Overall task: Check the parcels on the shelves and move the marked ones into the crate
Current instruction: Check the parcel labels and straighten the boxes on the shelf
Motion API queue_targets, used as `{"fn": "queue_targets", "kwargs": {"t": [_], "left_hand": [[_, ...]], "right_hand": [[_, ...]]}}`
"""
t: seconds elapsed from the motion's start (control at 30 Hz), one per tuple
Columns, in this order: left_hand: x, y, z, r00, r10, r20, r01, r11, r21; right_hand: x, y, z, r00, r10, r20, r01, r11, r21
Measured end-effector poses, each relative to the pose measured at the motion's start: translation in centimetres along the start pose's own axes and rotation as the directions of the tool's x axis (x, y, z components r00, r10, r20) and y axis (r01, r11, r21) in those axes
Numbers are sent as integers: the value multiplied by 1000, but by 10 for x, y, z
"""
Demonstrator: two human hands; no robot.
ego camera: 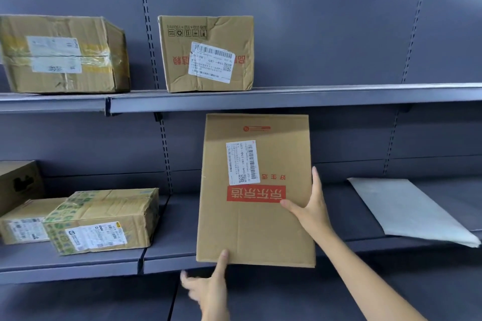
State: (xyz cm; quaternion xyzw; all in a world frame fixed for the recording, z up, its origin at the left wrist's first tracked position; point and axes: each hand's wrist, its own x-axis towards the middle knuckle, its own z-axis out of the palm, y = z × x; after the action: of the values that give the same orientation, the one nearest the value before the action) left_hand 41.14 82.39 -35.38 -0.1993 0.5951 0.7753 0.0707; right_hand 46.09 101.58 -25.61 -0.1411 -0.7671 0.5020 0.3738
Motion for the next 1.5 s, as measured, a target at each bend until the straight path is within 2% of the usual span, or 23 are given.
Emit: {"fn": "queue_targets", "kwargs": {"t": [0.03, 0.07, 0.1, 0.17, 0.23, 0.5, 0.6, 0.67, 0.8, 0.83, 0.9, 0.93, 1.03, 1.13, 1.23, 1.3, 1.37, 1.4, 1.43, 1.5], "left_hand": [[8, 9, -6, 987, 160, -28, -158, 986, 55], [15, 19, -10, 960, 279, 36, -281, 955, 90], [22, 27, -12, 930, 337, 145, -352, 930, 100], [30, 41, -10, 878, 362, 313, -416, 901, 125], [34, 48, -10, 850, 383, 362, -459, 875, 154], [22, 35, -32, 847, 391, 361, -469, 869, 159], [18, 29, -33, 841, 410, 353, -490, 854, 177], [16, 26, -32, 842, 431, 324, -504, 843, 189], [11, 20, -30, 843, 463, 272, -524, 823, 221], [9, 15, -30, 846, 462, 267, -521, 824, 225], [3, 6, -30, 852, 455, 258, -510, 832, 218], [-1, 2, -30, 857, 446, 257, -501, 837, 220], [-6, -12, -30, 895, 356, 271, -421, 874, 242], [-12, -25, -29, 920, 256, 297, -345, 889, 303], [-11, -26, -33, 905, 228, 360, -355, 870, 342], [-2, -13, -39, 909, 238, 344, -360, 863, 355], [11, 15, -43, 876, 393, 278, -479, 770, 421], [18, 32, -42, 815, 516, 262, -575, 668, 473], [26, 51, -40, 723, 637, 267, -666, 539, 515], [43, 87, -30, 556, 768, 318, -748, 296, 594]], "right_hand": [[0, 6, 2, 999, 32, 3, -32, 999, 19], [-1, 11, 4, 999, 53, 10, -54, 998, 34], [-2, 15, 5, 998, 63, 23, -64, 997, 47], [-6, 23, 9, 994, 103, 47, -106, 990, 88], [-9, 37, 12, 988, 151, 41, -155, 980, 122], [-16, 51, 14, 980, 194, 40, -198, 974, 110], [-28, 51, 10, 953, 277, 125, -294, 944, 150], [-51, 57, 6, 908, 384, 169, -419, 853, 311], [-101, 76, 16, 748, 630, 209, -608, 524, 597], [-108, 78, 21, 720, 656, 224, -615, 455, 644], [-118, 72, 34, 732, 647, 213, -568, 408, 715], [-120, 69, 41, 743, 654, 142, -511, 417, 752], [-116, 65, 60, 682, 731, -2, -411, 386, 825], [-118, 53, 77, 657, 752, 52, -408, 298, 863], [-121, 57, 79, 691, 722, 19, -392, 352, 850], [-121, 60, 71, 702, 712, -4, -385, 385, 839], [-119, 63, 59, 715, 698, -28, -376, 419, 827], [-117, 64, 52, 725, 687, -45, -373, 446, 814], [-115, 65, 46, 738, 673, -61, -372, 480, 795], [-111, 66, 35, 772, 627, -101, -357, 560, 748]]}}
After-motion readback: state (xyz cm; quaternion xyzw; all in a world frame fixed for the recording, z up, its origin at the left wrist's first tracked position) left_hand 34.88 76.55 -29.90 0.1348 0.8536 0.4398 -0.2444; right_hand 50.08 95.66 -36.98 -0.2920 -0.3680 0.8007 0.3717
